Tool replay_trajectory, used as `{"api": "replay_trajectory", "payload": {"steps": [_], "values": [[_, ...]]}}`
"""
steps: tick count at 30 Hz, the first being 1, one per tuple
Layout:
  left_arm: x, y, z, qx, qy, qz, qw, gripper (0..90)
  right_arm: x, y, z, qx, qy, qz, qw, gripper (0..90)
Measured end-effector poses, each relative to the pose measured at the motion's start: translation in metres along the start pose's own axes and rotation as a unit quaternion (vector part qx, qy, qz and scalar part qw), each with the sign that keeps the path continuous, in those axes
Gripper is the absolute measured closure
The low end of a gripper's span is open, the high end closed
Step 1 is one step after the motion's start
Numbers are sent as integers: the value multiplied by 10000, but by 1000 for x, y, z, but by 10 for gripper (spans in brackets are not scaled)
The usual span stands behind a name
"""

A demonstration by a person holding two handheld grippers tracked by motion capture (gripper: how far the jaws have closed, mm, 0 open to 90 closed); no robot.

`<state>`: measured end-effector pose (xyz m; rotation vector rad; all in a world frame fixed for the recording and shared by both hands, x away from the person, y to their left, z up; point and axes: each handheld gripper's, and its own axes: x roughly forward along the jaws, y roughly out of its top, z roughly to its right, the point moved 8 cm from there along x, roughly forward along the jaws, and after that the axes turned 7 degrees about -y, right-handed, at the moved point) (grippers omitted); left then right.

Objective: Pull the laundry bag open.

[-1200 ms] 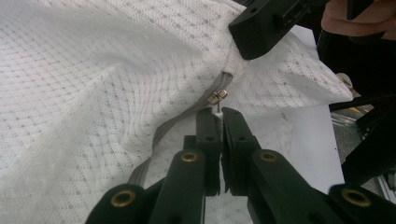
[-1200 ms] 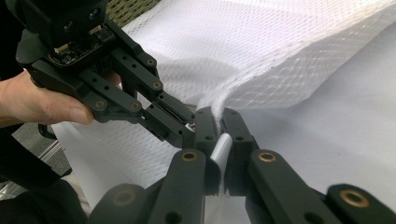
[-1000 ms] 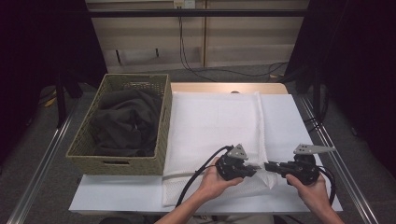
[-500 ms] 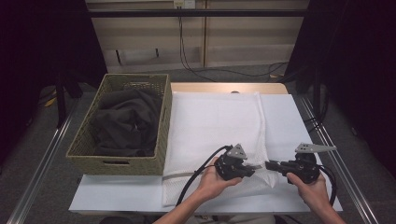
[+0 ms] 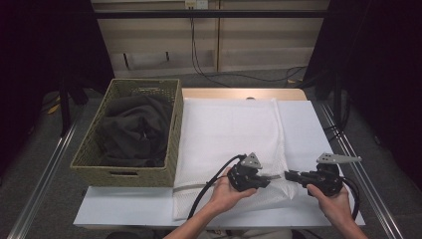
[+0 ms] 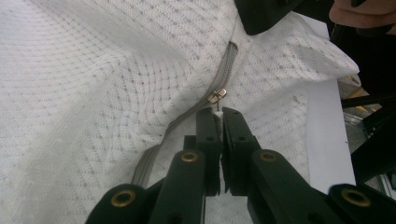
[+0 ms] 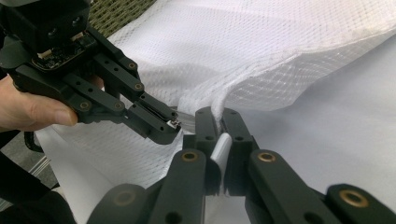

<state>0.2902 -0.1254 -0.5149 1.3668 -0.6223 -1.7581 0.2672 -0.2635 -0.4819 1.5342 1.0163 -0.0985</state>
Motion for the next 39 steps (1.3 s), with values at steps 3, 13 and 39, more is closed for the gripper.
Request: {"api": "replay_trajectory", "payload": {"steps": [3, 13, 39], "values": [[-1, 1, -1, -28, -42, 93, 9999, 869, -1, 2, 0, -17, 5, 50, 10000, 876], [-10, -5, -2, 3, 53, -63, 10000, 868, -5, 1, 4, 19, -62, 89, 9999, 876], [-21, -7, -2, -102, 9, 275, 9996, 869, -5, 4, 4, -27, -107, 144, 9998, 876]]}}
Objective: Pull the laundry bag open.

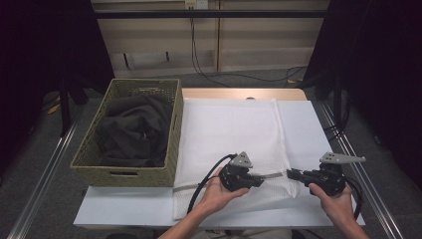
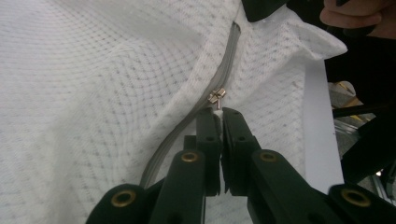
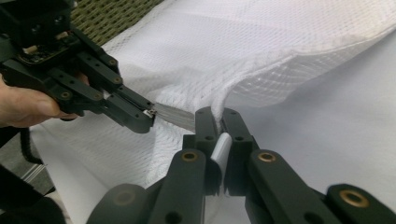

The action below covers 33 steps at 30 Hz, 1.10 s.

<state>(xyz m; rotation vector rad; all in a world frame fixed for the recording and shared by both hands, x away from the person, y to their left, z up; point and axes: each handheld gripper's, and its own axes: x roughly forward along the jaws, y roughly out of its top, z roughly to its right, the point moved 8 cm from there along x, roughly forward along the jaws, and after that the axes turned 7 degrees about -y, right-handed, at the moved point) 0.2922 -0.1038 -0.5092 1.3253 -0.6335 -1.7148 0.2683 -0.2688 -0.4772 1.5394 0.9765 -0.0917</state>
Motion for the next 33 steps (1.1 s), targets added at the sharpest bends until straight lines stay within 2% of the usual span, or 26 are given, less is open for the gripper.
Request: {"api": "replay_trajectory", "payload": {"steps": [3, 5, 10, 12, 13, 17, 23, 25, 33], "values": [[-1, -1, 0, -9, -95, 51, 9999, 869, -1, -1, 0, 11, 2, -9, 10000, 876], [-1, -1, 0, 17, -61, 1, 10000, 869, -1, -1, 0, -1, -2, -13, 10000, 876], [0, 0, 1, -104, -170, 96, 9998, 869, -1, -1, 1, 18, -27, -9, 10000, 876], [-1, -1, 1, -144, -165, 67, 9997, 870, -2, -1, 2, 15, -11, -8, 10000, 876], [-2, -2, 2, -131, -232, 42, 9996, 869, -2, -1, 2, 9, -15, -4, 10000, 876], [-6, -3, -1, -142, -61, 9, 9999, 869, -3, -2, 4, 49, -57, 6, 10000, 876], [-9, -4, 0, -102, -93, -33, 9999, 869, -4, -2, 5, 82, -80, 11, 9999, 876], [-12, -4, -1, -73, -44, -58, 9999, 869, -4, -1, 5, 74, -84, 35, 9999, 877], [-21, -7, -4, -102, 6, 50, 9999, 868, -6, -1, 8, 65, -163, 53, 9998, 877]]}}
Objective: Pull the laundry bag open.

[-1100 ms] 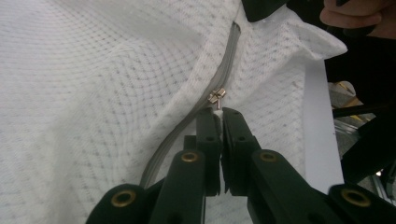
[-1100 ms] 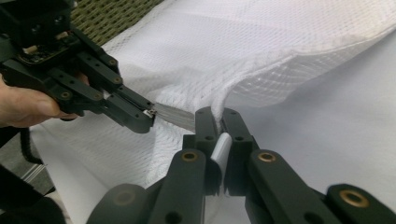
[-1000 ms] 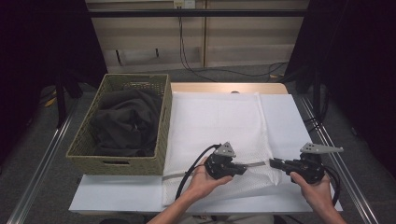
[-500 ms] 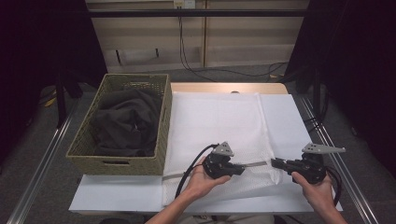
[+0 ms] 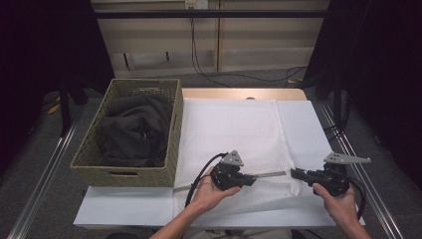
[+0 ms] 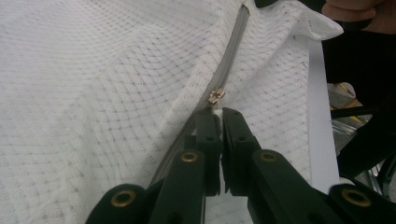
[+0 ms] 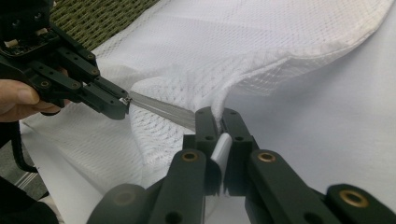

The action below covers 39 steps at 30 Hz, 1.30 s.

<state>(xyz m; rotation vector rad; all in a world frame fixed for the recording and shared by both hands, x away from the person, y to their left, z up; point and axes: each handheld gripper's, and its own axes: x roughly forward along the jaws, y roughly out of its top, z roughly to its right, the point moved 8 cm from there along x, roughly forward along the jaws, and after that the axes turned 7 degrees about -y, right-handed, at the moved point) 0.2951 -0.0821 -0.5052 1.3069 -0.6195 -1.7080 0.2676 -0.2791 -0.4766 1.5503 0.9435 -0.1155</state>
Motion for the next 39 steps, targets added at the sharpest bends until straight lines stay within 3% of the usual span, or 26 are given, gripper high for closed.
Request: {"api": "replay_trajectory", "payload": {"steps": [14, 15, 39], "values": [[-5, -2, -1, 53, 40, -32, 10000, 867, -1, -1, 2, 4, -24, -12, 10000, 876], [-7, -2, -2, 73, 95, -122, 9999, 867, -1, -1, 2, -7, -45, -6, 10000, 876], [-19, -9, -2, 3, 126, -80, 9999, 867, -4, -4, 5, -7, -133, -55, 9999, 876]]}}
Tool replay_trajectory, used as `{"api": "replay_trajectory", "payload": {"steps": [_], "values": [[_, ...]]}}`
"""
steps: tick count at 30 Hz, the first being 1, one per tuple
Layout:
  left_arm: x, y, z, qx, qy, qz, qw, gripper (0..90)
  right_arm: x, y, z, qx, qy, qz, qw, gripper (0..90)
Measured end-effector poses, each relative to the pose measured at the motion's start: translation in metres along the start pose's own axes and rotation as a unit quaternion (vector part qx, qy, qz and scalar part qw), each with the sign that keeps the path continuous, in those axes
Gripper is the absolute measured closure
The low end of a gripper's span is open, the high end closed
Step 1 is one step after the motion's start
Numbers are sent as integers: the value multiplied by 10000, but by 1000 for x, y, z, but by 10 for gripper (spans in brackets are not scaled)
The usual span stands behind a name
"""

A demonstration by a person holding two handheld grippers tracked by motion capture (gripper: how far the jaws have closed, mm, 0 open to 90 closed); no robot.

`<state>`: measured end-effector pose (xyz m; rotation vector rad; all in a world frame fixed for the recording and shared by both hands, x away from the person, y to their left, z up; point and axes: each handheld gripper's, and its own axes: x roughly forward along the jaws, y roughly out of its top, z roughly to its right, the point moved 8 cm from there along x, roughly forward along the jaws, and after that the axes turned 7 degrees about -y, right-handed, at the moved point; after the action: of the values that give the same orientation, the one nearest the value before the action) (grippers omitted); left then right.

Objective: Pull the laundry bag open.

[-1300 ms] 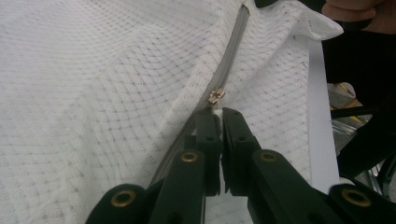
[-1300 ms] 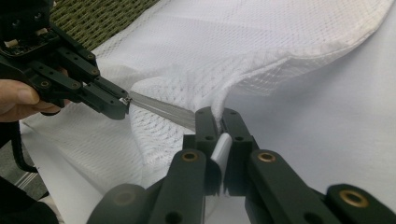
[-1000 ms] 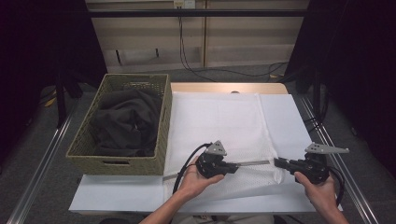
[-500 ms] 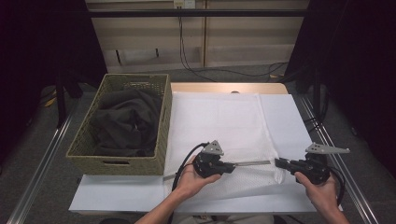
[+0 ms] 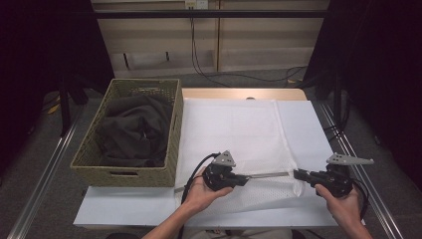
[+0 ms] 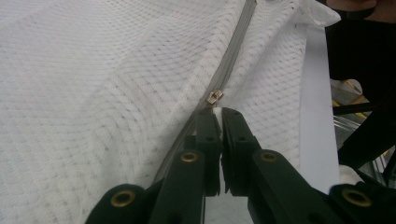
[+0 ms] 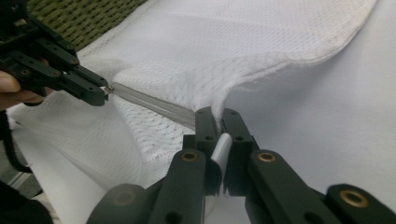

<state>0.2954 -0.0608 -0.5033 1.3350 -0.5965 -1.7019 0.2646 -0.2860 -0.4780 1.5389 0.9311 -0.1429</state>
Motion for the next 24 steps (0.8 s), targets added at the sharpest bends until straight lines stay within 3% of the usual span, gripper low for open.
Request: {"api": "replay_trajectory", "payload": {"steps": [21, 24], "values": [[-1, -5, -1, -44, 28, -110, 9999, 868, -1, 0, -2, -28, 21, -17, 10000, 877], [-1, -5, -2, -30, 119, -152, 9998, 868, 0, 0, -3, -47, 42, -17, 10000, 877]]}}
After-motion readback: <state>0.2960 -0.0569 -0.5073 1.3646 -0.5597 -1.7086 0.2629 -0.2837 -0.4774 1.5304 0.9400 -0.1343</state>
